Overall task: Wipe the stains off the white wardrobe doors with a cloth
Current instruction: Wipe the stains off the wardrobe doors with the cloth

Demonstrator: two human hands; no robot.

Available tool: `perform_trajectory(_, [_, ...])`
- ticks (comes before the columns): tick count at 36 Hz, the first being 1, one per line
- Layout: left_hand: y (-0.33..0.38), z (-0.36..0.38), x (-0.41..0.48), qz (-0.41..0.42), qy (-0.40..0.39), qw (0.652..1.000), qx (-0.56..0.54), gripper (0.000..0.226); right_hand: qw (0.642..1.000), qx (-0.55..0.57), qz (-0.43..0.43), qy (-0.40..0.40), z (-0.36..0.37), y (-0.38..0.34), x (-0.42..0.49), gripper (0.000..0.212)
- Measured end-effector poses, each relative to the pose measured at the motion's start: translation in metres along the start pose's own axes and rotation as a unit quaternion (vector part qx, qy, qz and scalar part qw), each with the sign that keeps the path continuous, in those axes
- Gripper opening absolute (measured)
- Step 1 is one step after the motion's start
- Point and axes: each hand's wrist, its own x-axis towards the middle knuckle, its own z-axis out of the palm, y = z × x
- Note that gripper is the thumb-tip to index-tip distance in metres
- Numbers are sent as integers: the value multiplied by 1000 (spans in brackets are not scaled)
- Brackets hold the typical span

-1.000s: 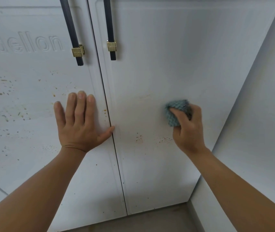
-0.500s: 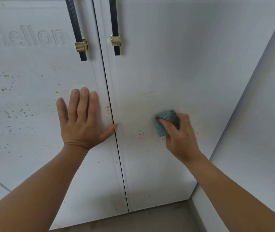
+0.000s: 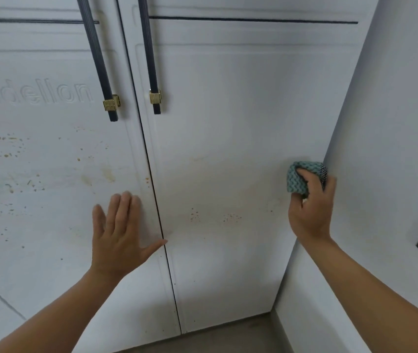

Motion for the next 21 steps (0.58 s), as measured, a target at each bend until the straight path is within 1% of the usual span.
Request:
perform_trajectory(2, [2, 8, 3, 0, 1, 1000, 23, 122, 1000, 7, 1, 14, 3, 0, 10, 46])
perform_trajectory(6, [6, 20, 2, -33, 31, 998, 45, 122, 999, 4, -12, 34, 14, 3, 28, 44])
perform_trajectory(9, [8, 36, -4, -43, 61, 995, 65, 126, 997, -2, -6, 75, 26, 13, 41, 42])
perform_trajectory(12, [6, 45, -6, -40, 69, 994, 68, 127, 993, 2, 8, 114, 42, 9, 32, 39])
perform_trajectory(14, [7, 46, -7, -36, 77, 994, 69, 125, 995, -1, -31, 100, 58, 5, 12, 37])
perform_trajectory(17, [8, 46, -8, -38, 86, 993, 72, 123, 989, -5, -146, 13, 76, 9, -20, 37])
perform_trajectory(19, [7, 48, -8, -36, 86, 993, 74, 124, 976, -12, -218, -18, 80, 15, -26, 39])
perform_trajectory(20, [7, 48, -9, -34, 86, 993, 69, 124, 975, -15, -223, -9, 80, 16, -25, 40])
perform_trajectory(21, [7, 48, -8, -34, 86, 993, 68, 125, 979, -14, -200, 16, 79, 15, -23, 41])
